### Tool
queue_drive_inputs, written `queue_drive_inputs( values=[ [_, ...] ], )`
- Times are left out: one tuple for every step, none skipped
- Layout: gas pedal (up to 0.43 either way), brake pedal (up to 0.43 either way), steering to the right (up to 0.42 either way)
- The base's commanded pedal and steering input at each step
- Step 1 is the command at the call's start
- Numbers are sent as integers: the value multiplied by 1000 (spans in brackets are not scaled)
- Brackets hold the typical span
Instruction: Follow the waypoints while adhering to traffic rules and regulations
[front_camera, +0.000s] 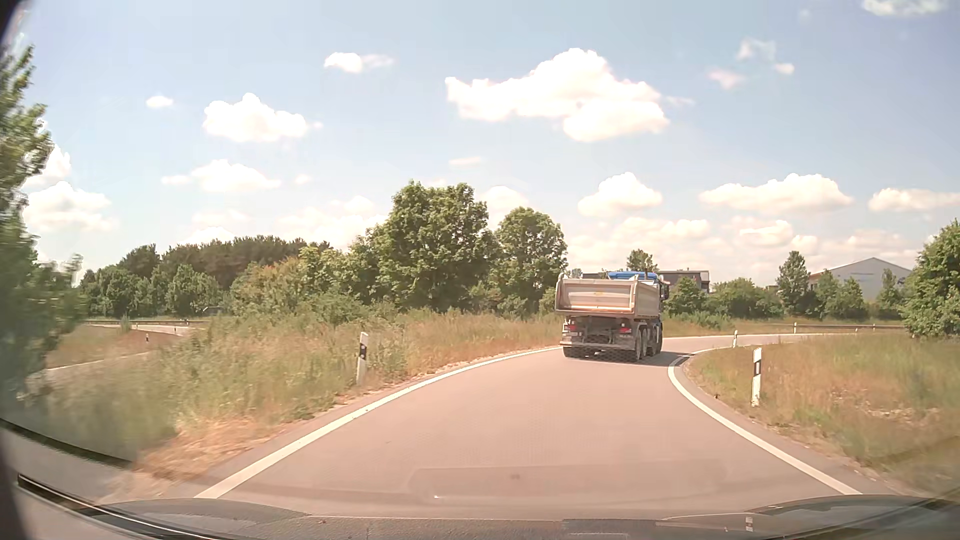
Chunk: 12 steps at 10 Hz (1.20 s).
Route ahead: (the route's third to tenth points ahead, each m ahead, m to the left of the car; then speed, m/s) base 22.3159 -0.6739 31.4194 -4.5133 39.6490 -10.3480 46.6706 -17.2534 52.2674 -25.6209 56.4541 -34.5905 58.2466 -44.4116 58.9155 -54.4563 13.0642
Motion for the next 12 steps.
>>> queue_drive_inputs(
  values=[
    [98,12,62],
    [98,12,62],
    [98,12,63],
    [98,12,64],
    [98,12,66],
    [98,12,66],
    [110,12,66],
    [110,12,67],
    [110,12,70],
    [110,12,75],
    [110,12,79],
    [110,12,80]
  ],
)
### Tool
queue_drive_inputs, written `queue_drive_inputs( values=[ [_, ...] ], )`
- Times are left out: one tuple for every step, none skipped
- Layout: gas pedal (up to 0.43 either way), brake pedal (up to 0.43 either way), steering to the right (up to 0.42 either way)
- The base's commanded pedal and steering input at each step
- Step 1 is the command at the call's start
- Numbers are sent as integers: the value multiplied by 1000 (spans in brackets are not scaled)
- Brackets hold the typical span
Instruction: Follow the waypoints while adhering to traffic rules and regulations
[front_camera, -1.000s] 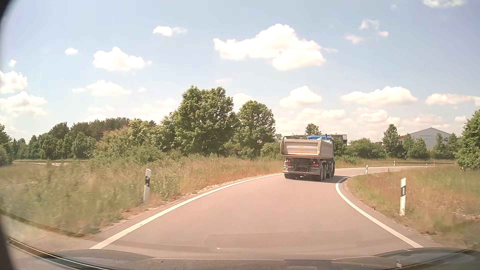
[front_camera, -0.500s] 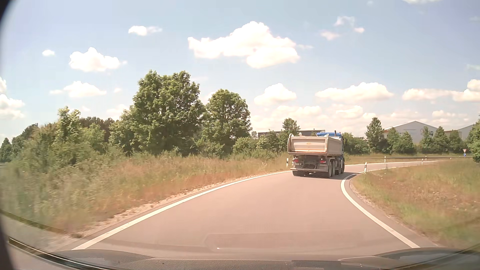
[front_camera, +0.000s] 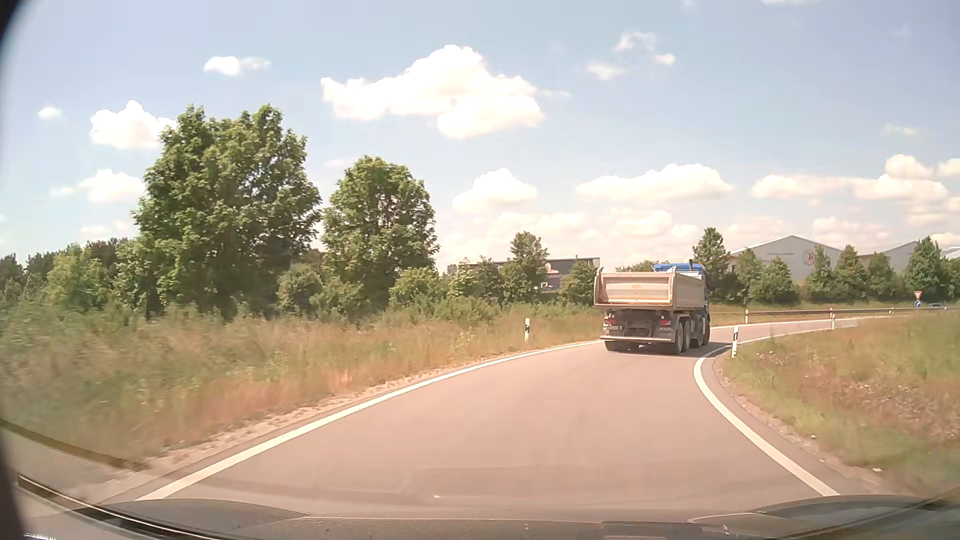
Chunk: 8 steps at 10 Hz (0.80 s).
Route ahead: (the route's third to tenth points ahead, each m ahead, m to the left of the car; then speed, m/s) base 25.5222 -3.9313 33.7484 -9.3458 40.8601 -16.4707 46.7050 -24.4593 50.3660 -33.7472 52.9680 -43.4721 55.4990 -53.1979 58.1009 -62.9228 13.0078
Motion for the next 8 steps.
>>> queue_drive_inputs(
  values=[
    [110,12,83],
    [110,12,85],
    [110,12,87],
    [110,12,89],
    [110,12,92],
    [110,12,94],
    [110,12,96],
    [118,12,98]
  ],
)
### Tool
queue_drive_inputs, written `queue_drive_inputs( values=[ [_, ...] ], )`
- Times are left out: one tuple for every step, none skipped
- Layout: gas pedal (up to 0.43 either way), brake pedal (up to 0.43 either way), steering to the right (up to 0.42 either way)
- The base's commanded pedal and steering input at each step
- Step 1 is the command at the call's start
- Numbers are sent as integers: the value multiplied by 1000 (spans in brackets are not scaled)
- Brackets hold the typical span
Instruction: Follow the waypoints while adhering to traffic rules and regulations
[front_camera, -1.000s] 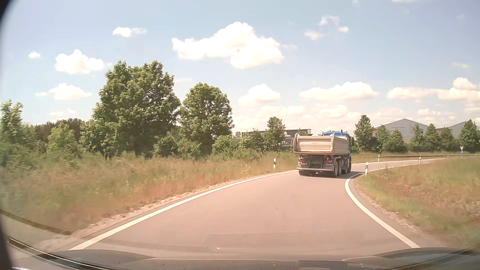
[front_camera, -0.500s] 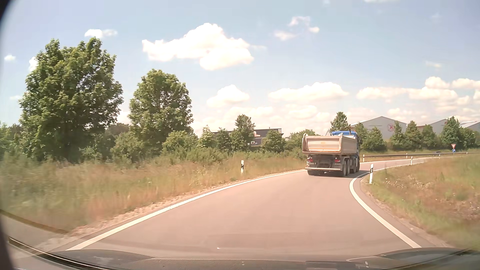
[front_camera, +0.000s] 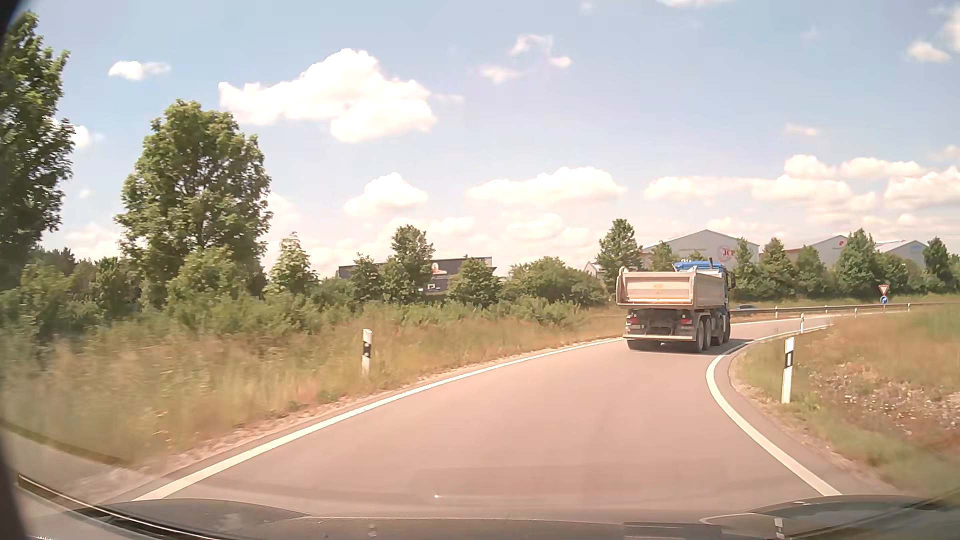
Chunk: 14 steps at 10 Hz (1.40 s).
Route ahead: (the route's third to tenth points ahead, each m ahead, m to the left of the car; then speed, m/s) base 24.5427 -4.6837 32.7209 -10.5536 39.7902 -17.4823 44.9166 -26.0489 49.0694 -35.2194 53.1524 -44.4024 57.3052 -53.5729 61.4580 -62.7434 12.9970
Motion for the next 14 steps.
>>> queue_drive_inputs(
  values=[
    [118,12,99],
    [118,12,100],
    [118,12,101],
    [118,12,101],
    [118,12,102],
    [118,12,102],
    [118,12,102],
    [118,12,102],
    [118,12,102],
    [138,12,103],
    [138,12,103],
    [150,12,103],
    [150,12,104],
    [150,12,105]
  ],
)
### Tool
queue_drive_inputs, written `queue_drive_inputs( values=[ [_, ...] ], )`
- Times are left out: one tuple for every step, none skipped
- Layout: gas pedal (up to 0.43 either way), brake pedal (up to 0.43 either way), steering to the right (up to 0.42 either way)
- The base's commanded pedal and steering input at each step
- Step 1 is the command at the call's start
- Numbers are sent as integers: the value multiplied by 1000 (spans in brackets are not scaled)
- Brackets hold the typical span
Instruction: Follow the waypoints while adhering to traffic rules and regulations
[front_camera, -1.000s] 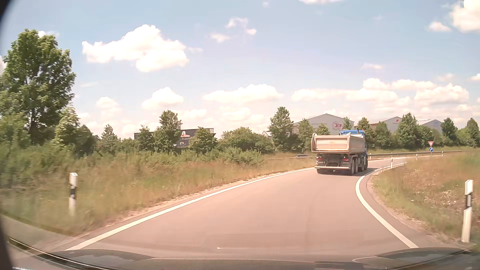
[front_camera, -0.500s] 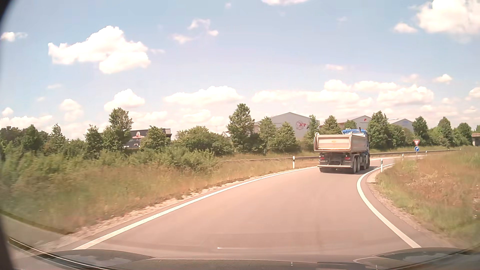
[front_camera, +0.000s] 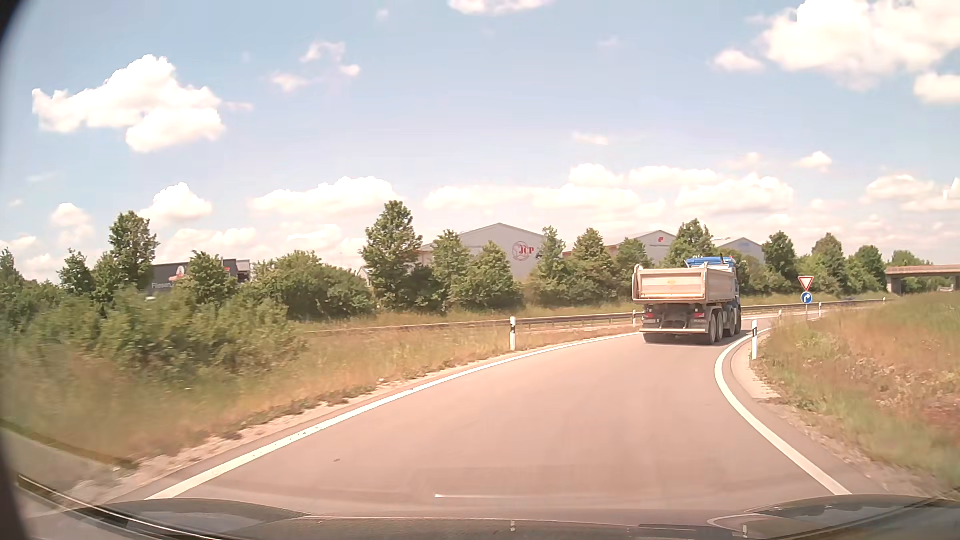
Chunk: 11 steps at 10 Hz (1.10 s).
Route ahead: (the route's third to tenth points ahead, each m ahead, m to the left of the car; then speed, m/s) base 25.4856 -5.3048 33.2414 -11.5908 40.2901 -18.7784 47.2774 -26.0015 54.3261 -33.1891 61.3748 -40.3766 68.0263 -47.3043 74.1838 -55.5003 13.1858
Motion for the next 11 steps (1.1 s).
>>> queue_drive_inputs(
  values=[
    [150,12,105],
    [150,12,106],
    [150,12,106],
    [157,12,106],
    [157,12,107],
    [169,12,107],
    [169,12,107],
    [169,12,107],
    [169,12,107],
    [177,12,107],
    [177,12,107]
  ],
)
